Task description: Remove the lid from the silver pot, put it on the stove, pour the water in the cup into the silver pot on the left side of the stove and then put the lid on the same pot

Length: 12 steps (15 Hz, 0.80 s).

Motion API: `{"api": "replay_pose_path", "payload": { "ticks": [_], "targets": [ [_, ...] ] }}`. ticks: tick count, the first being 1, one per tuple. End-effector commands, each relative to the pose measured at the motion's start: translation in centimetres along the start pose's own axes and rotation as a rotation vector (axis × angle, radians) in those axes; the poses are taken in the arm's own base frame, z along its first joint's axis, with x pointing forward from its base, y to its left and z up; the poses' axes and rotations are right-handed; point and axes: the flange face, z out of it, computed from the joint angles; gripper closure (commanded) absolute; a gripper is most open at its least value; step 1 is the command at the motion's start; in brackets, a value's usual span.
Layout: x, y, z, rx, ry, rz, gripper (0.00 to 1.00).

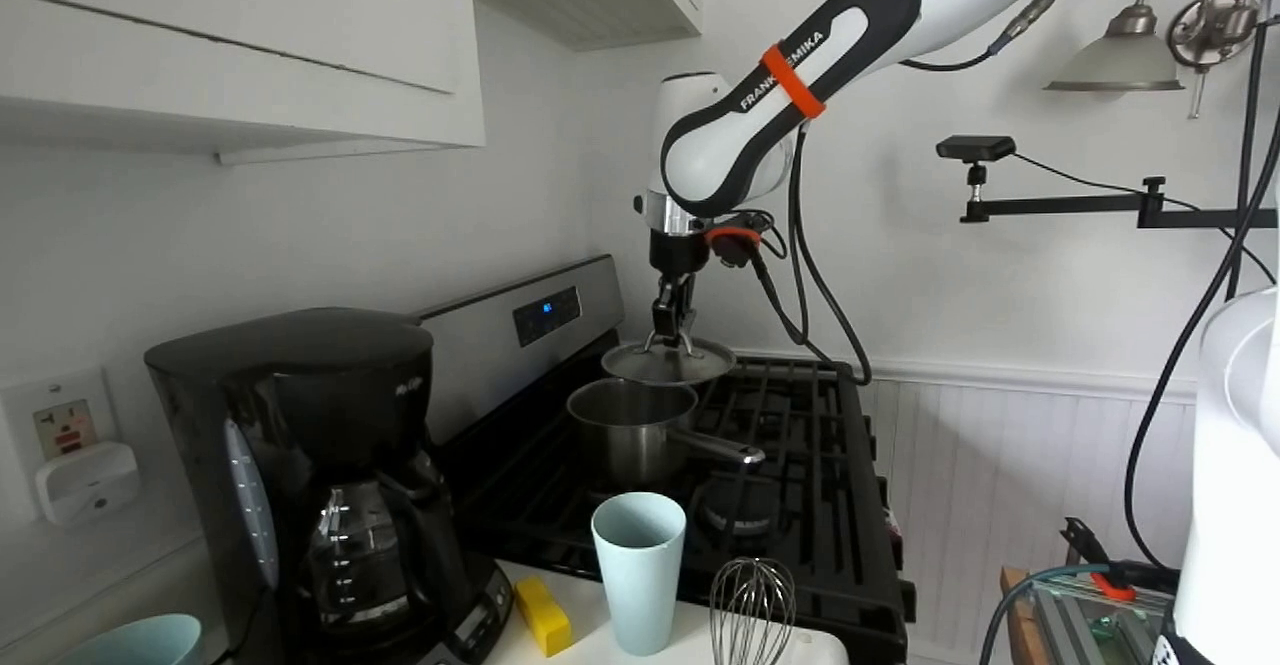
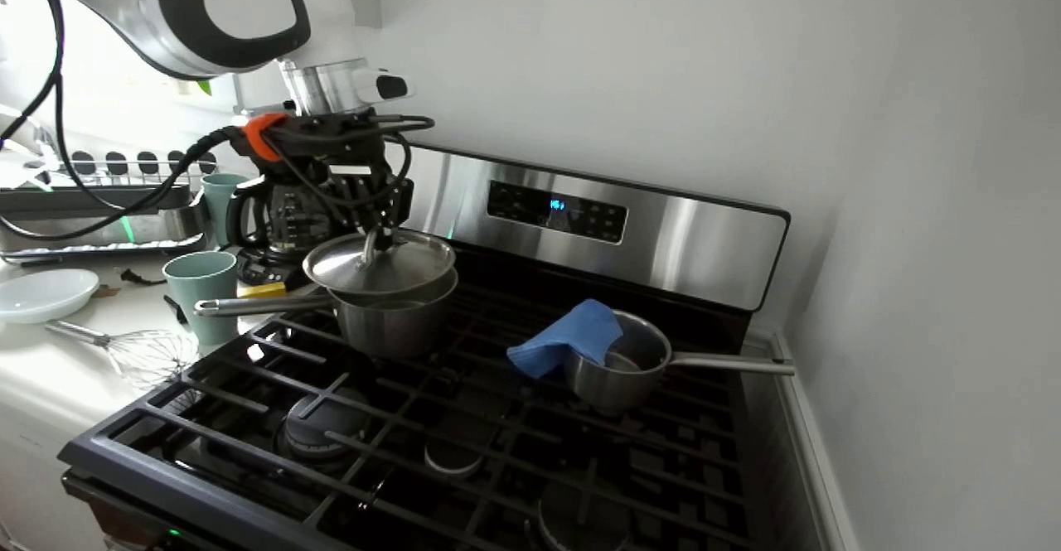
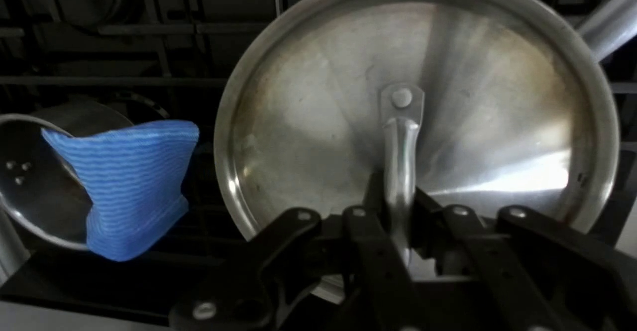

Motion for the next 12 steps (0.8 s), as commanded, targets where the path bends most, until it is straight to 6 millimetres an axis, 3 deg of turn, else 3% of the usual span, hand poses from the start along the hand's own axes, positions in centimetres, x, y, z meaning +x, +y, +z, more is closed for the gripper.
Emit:
{"api": "replay_pose_path", "payload": {
  "ticks": [1, 6, 12],
  "targets": [
    [1.3, -0.9, 0.7, 0.014, 0.067, -0.058, 0.98],
    [2.5, -2.2, 3.2, 0.061, 0.074, -0.117, 0.98],
    [3.4, -2.0, 4.6, 0.069, 0.11, -0.138, 0.98]
  ]
}}
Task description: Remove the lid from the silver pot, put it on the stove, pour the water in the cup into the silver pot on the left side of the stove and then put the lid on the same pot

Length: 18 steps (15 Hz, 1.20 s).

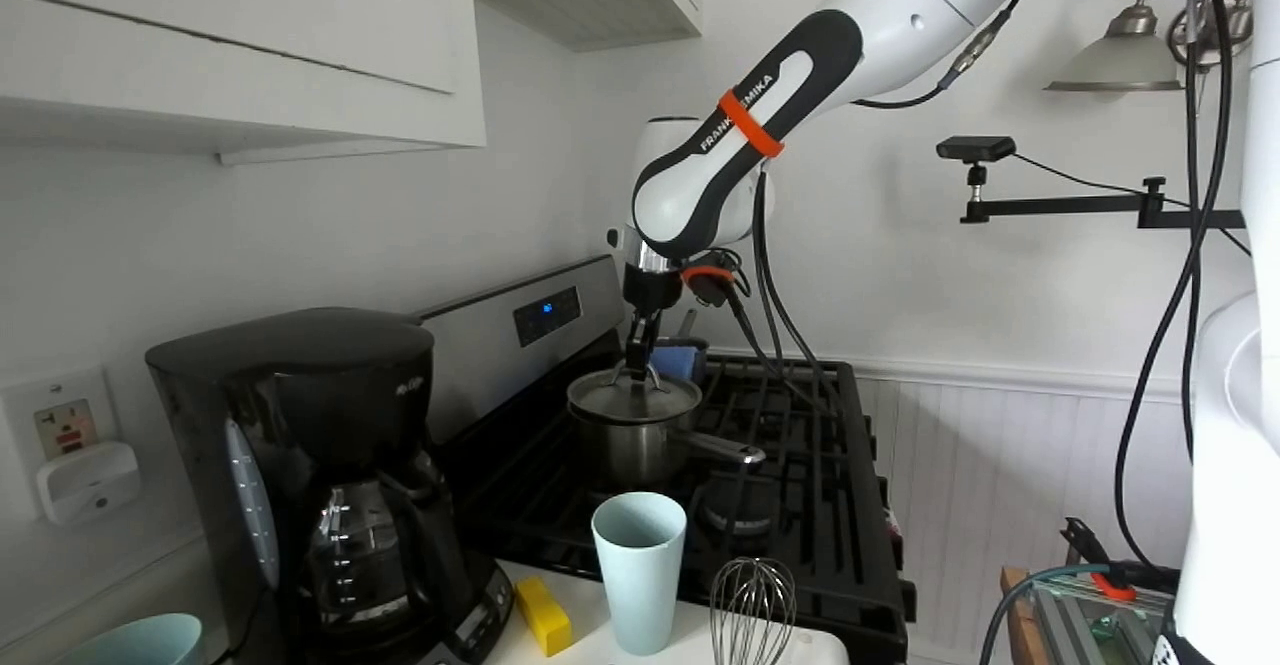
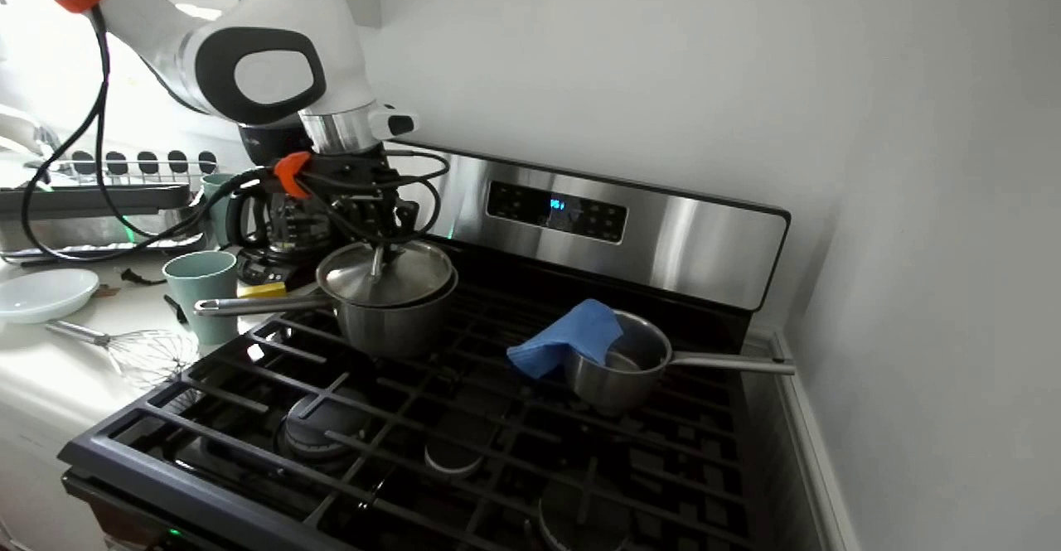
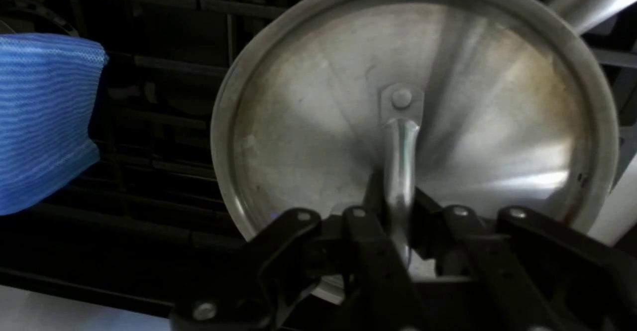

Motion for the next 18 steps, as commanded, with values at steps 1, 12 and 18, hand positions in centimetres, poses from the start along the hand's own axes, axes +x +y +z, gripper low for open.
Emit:
{"api": "replay_pose_path", "payload": {
  "ticks": [1, 12, 18],
  "targets": [
    [0.9, 0.7, 0.3, -0.004, 0.035, -0.015, 0.98],
    [1.2, 1.2, 1.1, -0.001, 0.011, 0.005, 0.58],
    [-0.1, 2.9, -3.7, -0.009, -0.001, 0.111, 0.16]
  ]
}}
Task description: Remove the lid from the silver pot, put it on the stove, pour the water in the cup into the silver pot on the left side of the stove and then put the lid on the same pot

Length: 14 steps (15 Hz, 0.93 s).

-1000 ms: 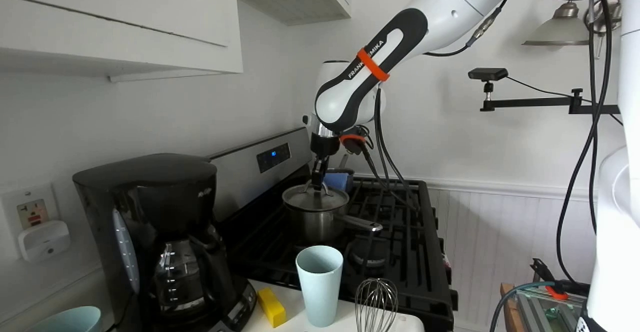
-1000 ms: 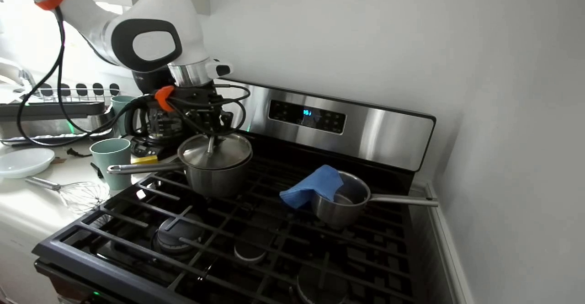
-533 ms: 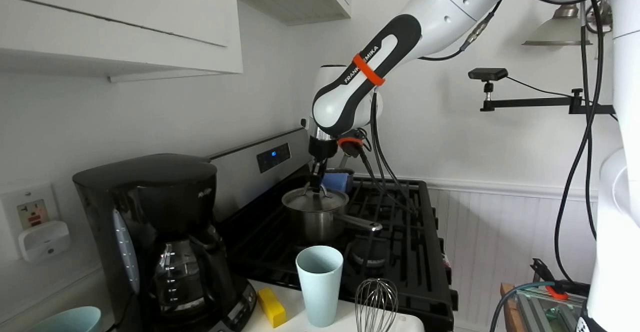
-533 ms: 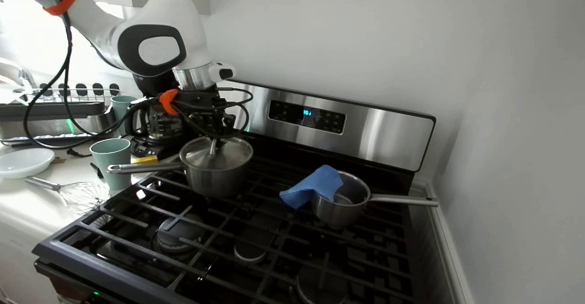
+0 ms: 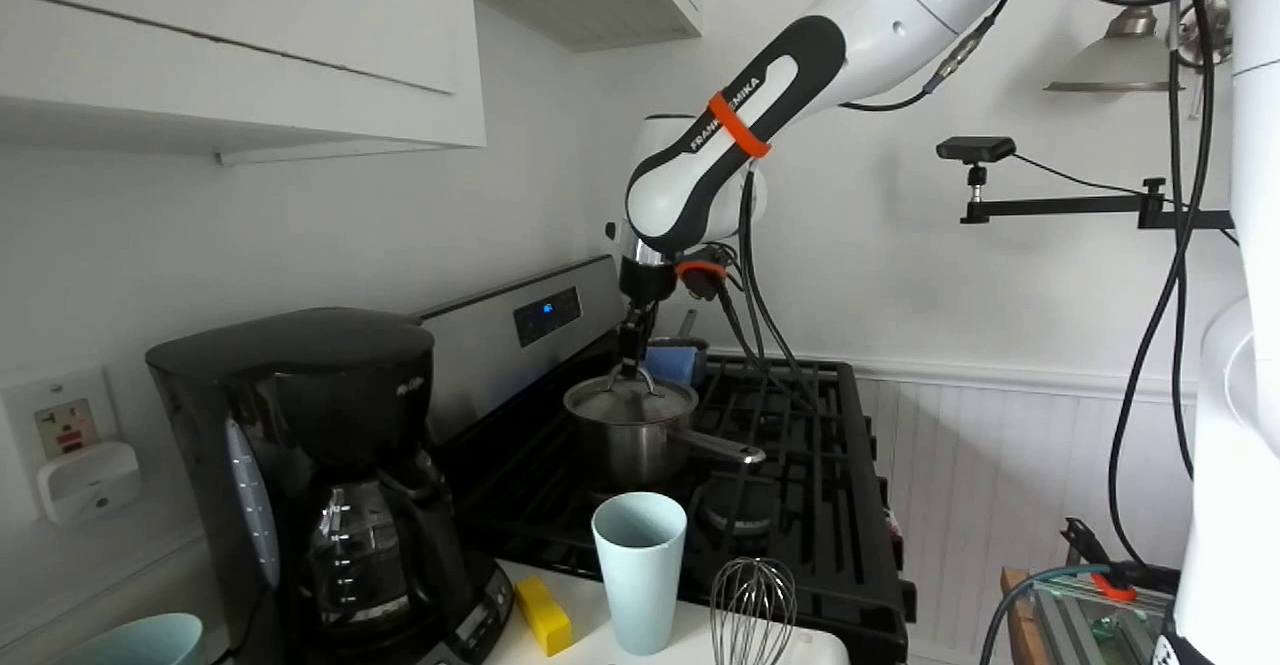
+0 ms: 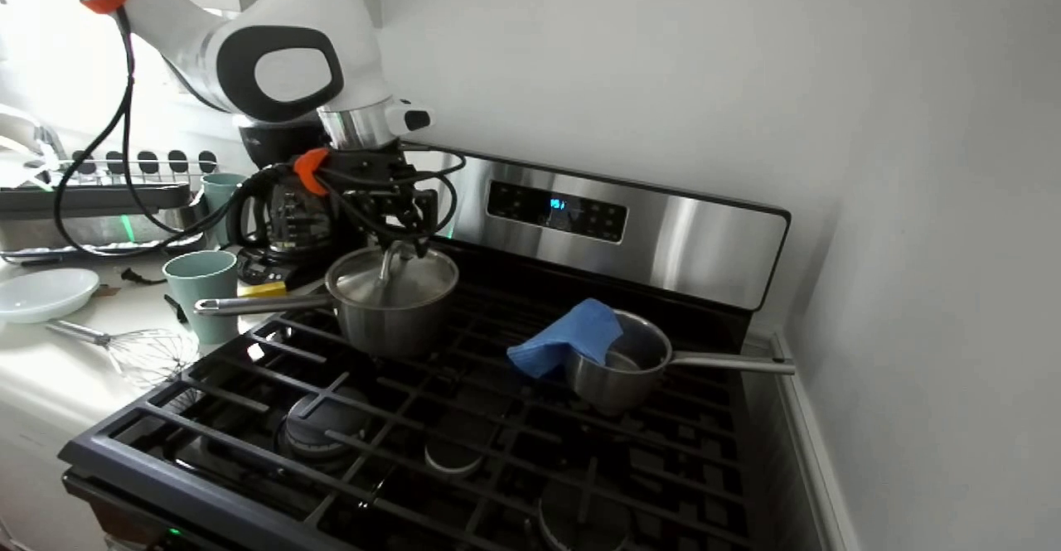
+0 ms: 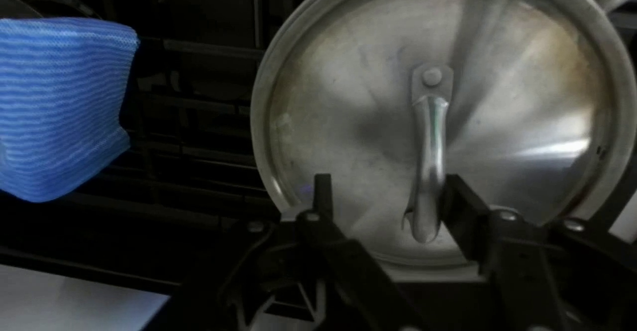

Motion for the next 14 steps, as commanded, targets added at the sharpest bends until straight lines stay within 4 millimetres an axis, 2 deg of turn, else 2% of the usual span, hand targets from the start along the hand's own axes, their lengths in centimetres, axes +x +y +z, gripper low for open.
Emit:
{"api": "replay_pose_path", "payload": {
  "ticks": [1, 3, 10, 14],
  "targets": [
    [-1.5, 1.5, -4.7, 0.022, -0.034, 0.109, 0.09],
    [-2.7, 2.3, -7.2, 0.048, -0.068, 0.16, 0.0],
    [-7.9, 3.5, -15.7, 0.191, -0.073, 0.248, 0.0],
    [-10.3, 3.3, -18.4, 0.324, -0.115, 0.198, 0.0]
  ]
}}
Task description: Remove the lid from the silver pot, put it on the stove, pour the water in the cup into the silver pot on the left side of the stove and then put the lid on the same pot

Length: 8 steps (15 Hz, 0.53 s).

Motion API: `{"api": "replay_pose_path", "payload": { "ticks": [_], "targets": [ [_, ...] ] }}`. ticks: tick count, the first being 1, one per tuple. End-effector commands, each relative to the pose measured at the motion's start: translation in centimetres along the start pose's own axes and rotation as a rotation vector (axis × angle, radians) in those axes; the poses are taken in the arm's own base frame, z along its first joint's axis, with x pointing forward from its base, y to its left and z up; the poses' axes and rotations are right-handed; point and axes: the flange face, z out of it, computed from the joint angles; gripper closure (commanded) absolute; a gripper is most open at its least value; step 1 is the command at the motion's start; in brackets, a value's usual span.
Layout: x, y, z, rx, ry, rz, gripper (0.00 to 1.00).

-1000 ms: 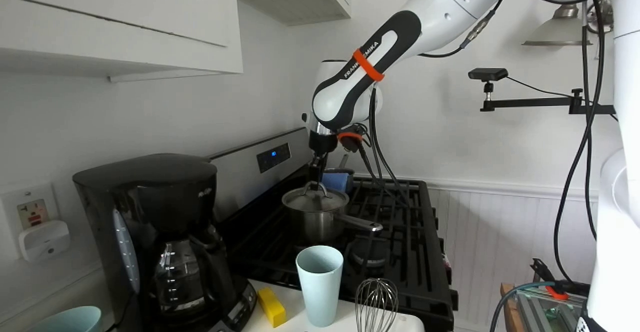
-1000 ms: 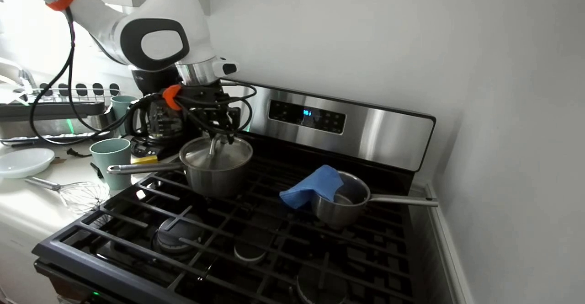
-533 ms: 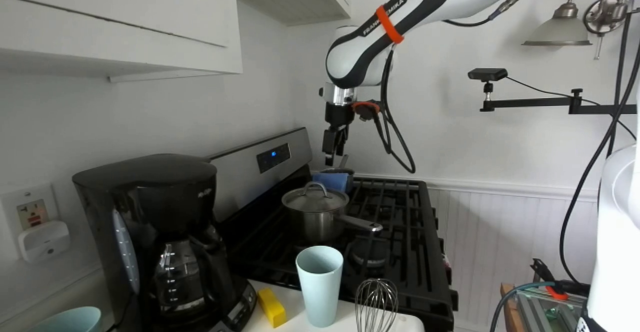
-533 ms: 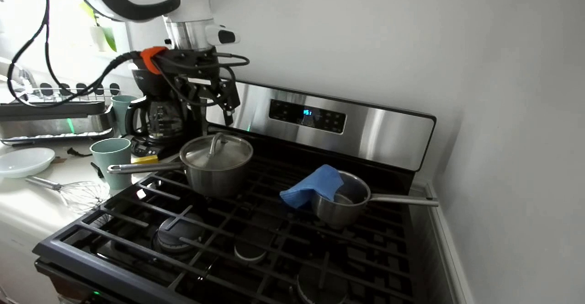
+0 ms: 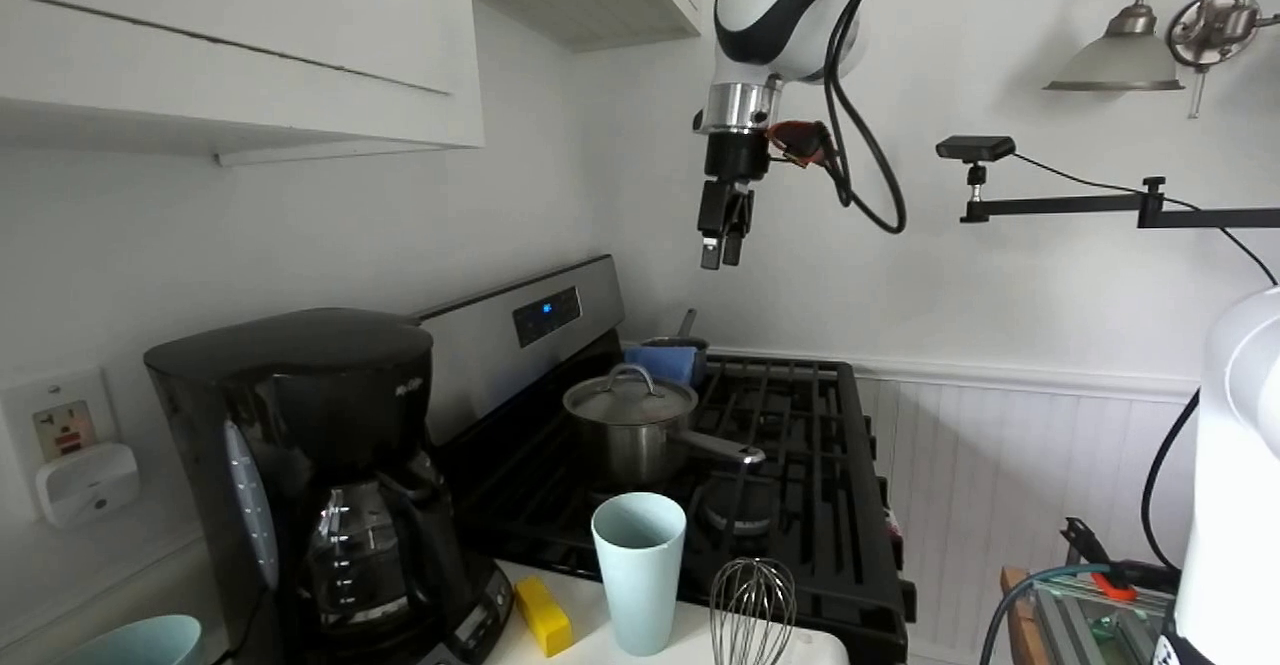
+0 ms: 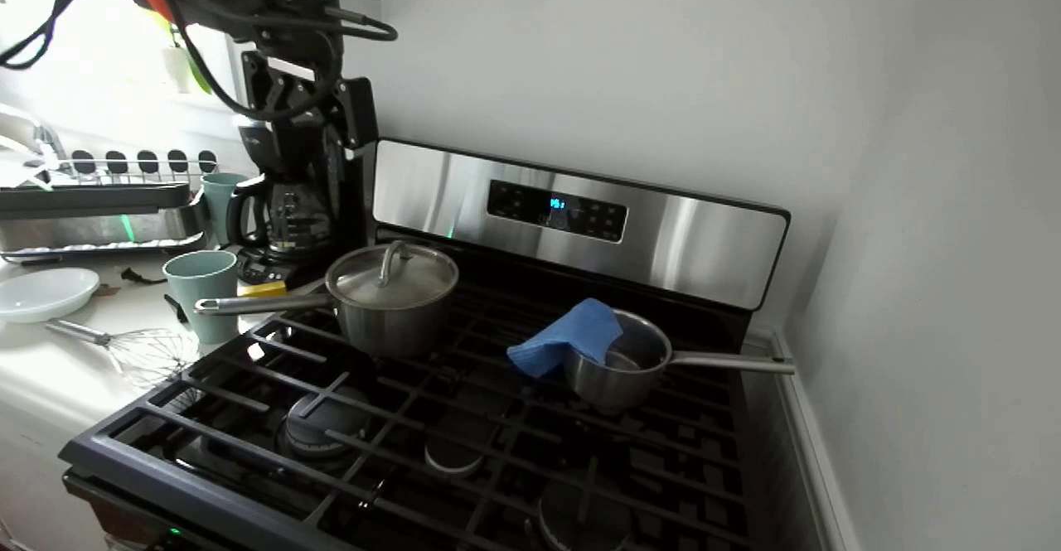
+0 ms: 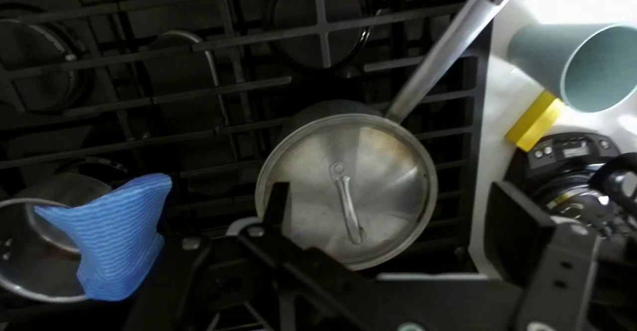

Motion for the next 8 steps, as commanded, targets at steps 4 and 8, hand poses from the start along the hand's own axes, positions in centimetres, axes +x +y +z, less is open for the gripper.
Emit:
{"api": "replay_pose_path", "payload": {
  "ticks": [4, 8],
  "targets": [
    [-3.7, -0.1, -1.9, 0.184, -0.049, -0.094, 0.0],
    [-3.4, 0.4, -1.5, 0.147, -0.06, -0.067, 0.0]
  ]
}}
